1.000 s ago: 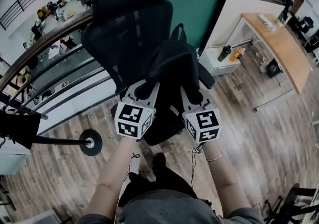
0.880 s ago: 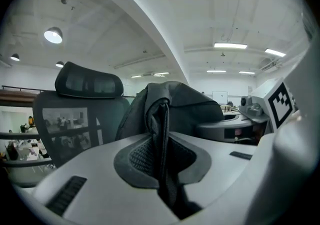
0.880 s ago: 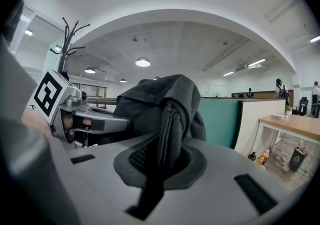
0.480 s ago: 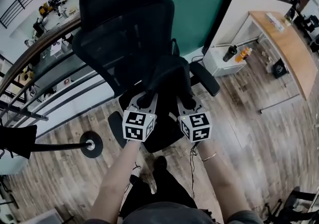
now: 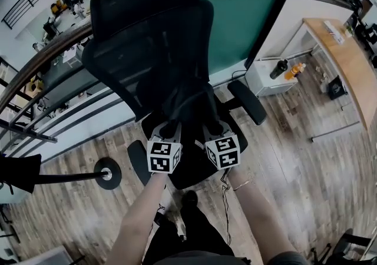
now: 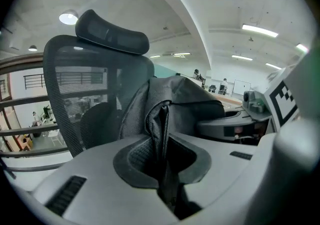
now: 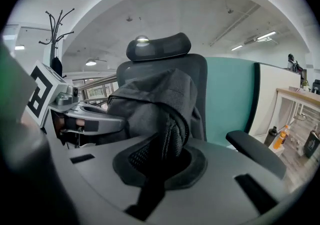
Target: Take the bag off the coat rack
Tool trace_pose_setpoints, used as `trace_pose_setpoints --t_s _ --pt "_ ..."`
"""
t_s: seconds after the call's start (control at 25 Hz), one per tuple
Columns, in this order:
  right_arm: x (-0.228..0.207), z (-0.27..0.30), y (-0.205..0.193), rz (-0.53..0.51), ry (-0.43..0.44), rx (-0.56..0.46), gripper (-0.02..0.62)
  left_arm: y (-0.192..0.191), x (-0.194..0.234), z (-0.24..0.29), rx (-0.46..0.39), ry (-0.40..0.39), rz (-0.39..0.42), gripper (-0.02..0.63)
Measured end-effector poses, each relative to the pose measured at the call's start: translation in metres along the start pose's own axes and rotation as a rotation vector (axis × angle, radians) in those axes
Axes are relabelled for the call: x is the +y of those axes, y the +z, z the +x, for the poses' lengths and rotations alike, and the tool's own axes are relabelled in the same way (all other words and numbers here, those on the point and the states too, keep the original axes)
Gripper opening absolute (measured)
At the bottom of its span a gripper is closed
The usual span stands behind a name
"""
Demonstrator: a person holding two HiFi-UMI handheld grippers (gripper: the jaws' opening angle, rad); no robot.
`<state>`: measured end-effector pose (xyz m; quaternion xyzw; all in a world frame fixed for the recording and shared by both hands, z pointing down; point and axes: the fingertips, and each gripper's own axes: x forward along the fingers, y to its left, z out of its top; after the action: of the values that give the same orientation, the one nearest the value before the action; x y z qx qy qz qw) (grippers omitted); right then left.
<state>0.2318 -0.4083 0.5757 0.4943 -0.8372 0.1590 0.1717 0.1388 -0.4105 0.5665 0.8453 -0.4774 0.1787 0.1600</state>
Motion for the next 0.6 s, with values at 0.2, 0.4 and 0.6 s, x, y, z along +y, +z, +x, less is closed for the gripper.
trace_pose_setpoints --t_s 0.2,0.4,0.6 --pt "-0.002 0.017 -0.004 -0.018 0.022 0.014 0.02 -0.008 0.01 0.01 0.013 0.023 -0.02 0.057" --pt "-0.008 0.031 -0.012 0.011 0.018 0.051 0.048 -0.017 0.02 0.022 0.038 0.048 -0.03 0.069" --pt "-0.003 0.035 -0.014 0.02 0.054 0.071 0.171 -0.019 0.024 0.025 0.051 0.057 -0.053 0.101"
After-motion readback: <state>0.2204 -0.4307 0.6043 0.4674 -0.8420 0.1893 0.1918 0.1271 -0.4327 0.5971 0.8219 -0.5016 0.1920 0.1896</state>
